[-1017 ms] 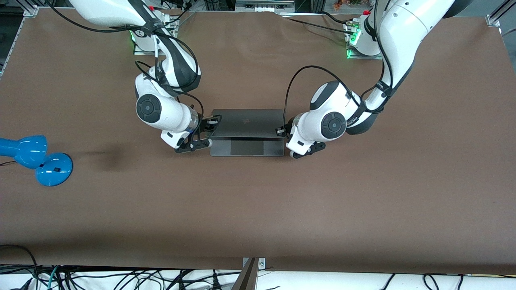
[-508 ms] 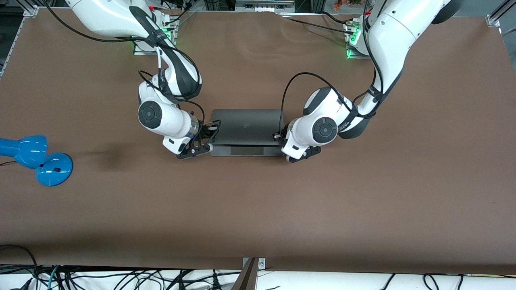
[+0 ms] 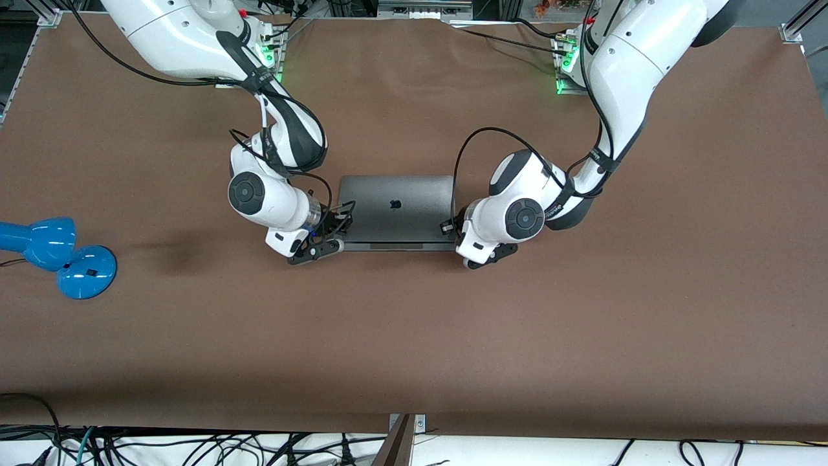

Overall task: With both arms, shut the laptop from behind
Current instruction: 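Press the lid down flat with both grippers at its corners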

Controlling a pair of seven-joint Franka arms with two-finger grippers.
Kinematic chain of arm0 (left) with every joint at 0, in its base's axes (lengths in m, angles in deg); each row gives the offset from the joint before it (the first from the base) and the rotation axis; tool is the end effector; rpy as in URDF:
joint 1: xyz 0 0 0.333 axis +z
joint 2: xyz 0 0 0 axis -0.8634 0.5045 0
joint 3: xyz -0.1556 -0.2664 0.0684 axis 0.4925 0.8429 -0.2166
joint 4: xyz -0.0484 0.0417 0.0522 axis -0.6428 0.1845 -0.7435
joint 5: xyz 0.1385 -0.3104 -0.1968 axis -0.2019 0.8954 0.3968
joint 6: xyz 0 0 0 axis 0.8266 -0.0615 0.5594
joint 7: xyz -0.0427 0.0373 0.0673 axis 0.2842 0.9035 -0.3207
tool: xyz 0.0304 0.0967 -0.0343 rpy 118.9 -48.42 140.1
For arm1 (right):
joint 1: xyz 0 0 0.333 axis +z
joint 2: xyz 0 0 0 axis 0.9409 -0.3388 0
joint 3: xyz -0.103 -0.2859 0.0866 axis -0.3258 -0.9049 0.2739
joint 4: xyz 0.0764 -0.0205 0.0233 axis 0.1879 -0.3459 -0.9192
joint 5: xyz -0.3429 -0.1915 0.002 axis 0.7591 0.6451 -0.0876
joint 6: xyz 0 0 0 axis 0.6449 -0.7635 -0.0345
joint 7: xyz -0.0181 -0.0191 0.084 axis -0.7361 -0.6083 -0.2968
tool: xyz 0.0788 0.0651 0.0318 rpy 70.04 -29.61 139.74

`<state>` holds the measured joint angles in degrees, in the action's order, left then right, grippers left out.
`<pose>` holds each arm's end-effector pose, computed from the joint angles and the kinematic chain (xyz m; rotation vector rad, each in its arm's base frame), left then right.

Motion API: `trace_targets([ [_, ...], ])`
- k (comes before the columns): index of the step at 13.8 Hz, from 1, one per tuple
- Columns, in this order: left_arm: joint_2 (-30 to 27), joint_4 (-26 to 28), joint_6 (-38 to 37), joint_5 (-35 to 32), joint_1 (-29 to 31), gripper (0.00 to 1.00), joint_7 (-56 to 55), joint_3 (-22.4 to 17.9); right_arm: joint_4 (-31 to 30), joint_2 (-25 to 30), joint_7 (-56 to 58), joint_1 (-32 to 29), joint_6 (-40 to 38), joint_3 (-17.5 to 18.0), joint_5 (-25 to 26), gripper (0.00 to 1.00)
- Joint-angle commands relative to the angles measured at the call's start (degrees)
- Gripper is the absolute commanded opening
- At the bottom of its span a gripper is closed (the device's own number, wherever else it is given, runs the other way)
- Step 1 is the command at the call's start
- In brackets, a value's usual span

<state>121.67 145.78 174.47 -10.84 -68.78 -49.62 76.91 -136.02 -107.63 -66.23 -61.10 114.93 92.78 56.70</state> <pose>0.5744 -0.3738 0.2164 2.8177 0.5987 -0.5518 0.5754 0.3021 0.2306 -2.8371 -0.3519 0.1147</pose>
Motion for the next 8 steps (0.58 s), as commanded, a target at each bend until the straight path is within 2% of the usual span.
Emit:
trace_targets([
  [1, 1.43, -2.24, 0.55, -1.92, -2.43, 0.00, -1.12, -1.81, 1.07, -1.89, 3.29, 0.22, 2.33, -0.36, 0.39, 0.03],
  [8, 3.02, -2.68, 2.93, -1.92, -4.19, 0.00, -1.04, -3.75, 3.00, -5.31, 4.18, 0.75, 5.15, -0.72, 1.36, 0.03],
])
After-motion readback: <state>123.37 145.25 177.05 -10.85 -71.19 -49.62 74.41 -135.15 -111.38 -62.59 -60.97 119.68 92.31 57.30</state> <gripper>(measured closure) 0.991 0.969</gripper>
